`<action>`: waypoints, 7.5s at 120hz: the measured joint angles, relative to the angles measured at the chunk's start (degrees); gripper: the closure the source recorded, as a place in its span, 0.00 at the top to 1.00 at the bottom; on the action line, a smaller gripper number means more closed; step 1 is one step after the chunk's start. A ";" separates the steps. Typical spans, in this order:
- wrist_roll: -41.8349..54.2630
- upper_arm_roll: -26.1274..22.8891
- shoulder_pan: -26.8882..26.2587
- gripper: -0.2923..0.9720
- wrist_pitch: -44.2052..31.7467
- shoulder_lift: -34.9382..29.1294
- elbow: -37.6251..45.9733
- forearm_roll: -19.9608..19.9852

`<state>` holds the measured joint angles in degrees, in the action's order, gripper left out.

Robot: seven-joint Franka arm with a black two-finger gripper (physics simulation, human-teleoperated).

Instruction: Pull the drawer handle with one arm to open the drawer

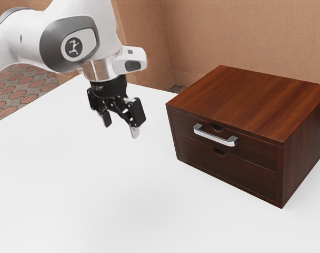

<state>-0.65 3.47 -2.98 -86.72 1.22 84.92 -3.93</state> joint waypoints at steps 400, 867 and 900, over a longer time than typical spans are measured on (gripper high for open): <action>-91.18 -2.24 -8.68 0.77 -42.88 3.76 15.97 5.77; -93.70 -1.99 -8.63 0.24 -39.14 -20.65 39.81 5.81; -93.71 -1.99 -8.36 0.58 -31.12 -16.33 27.37 5.81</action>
<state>-94.36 1.48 -11.34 -117.84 -15.10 112.30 1.87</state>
